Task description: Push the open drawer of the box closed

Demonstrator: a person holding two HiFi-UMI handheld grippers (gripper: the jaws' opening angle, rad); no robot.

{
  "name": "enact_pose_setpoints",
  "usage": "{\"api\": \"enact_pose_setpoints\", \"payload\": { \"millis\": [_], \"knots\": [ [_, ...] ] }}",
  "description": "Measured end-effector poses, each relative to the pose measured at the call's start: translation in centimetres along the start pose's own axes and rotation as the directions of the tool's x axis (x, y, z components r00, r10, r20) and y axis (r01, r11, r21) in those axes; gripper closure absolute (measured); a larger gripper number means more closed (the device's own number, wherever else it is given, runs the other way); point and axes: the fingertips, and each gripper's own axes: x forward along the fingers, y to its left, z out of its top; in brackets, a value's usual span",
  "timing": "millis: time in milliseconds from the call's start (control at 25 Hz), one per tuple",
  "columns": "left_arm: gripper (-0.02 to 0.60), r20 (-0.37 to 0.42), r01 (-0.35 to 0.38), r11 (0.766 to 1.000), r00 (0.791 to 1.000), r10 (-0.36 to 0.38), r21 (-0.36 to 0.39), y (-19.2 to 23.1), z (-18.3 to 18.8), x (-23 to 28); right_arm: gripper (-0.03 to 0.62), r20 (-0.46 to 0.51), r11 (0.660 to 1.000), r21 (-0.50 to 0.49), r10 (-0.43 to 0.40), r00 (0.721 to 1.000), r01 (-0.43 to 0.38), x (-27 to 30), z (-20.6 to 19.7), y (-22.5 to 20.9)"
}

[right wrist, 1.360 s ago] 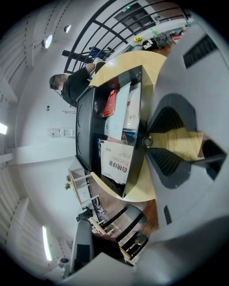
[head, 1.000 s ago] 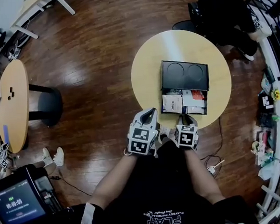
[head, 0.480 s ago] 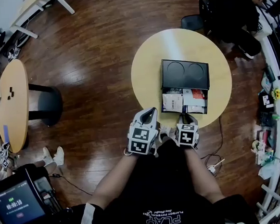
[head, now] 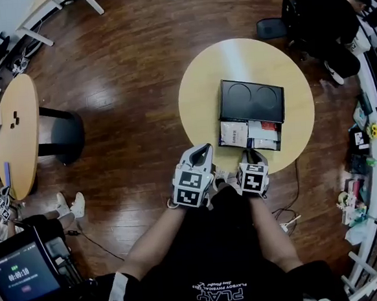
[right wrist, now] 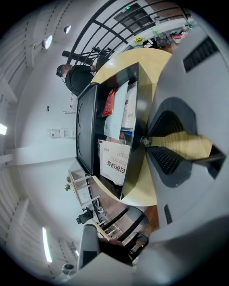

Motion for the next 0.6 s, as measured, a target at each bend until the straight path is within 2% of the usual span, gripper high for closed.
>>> {"api": "enact_pose_setpoints", "payload": {
  "millis": [600],
  "knots": [
    [0.584,0.006,-0.03,1.0,1.0,0.03,-0.009,0.5,0.8,1.2,0.52,0.003,1.0,-0.021,0.017,1.0,-0.017,1.7,2.3,-1.1]
  ]
}}
